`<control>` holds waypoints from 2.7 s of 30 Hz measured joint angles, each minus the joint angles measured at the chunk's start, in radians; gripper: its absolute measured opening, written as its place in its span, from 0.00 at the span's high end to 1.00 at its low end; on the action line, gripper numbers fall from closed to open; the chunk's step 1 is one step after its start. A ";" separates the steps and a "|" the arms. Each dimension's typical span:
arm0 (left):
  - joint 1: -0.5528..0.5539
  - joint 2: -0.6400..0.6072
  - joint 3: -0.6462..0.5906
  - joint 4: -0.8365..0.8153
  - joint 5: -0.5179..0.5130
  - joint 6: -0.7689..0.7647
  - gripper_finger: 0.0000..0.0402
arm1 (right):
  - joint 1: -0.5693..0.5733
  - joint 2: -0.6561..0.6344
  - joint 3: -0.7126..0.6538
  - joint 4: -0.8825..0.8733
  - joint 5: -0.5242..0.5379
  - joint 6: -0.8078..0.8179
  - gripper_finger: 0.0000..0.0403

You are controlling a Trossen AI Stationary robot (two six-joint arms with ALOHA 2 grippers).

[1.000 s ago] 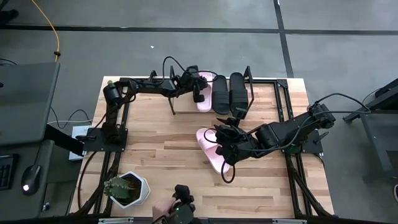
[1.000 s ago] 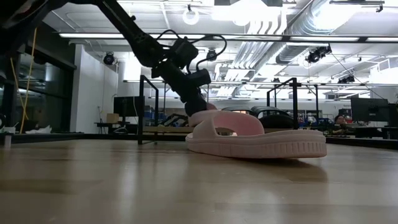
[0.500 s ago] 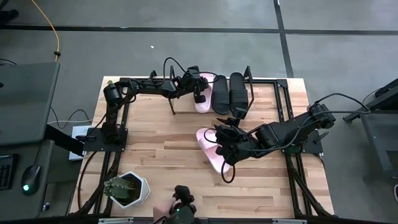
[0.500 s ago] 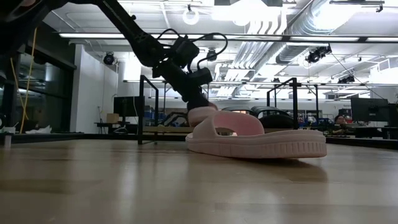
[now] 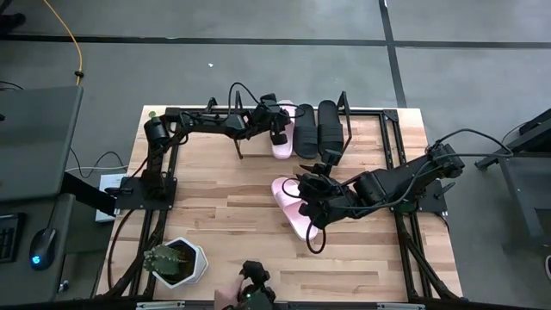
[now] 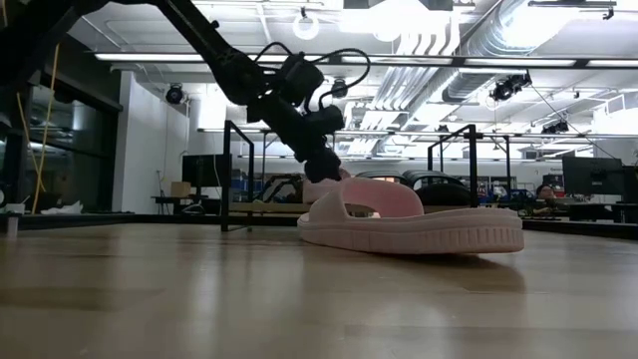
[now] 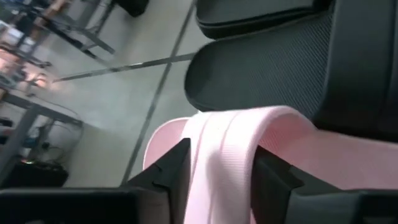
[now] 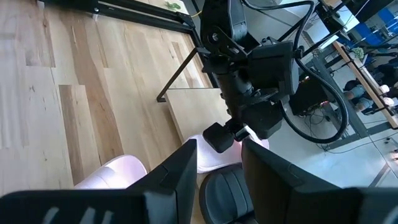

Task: Pick and place slides into the shelf
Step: Put the left pink slide on the shelf, then put the pink slide on the shelf

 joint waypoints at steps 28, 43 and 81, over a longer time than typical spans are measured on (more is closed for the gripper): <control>-0.043 -0.001 0.063 -0.123 -0.047 -0.009 0.44 | -0.005 0.008 0.000 -0.001 -0.019 0.019 0.71; -0.139 -0.029 0.063 -0.251 -0.131 0.026 0.44 | -0.005 0.012 -0.002 -0.012 -0.033 0.033 0.71; -0.344 -0.405 0.063 -0.696 -0.174 -0.193 0.44 | 0.076 0.011 -0.002 -0.084 -0.002 0.060 0.71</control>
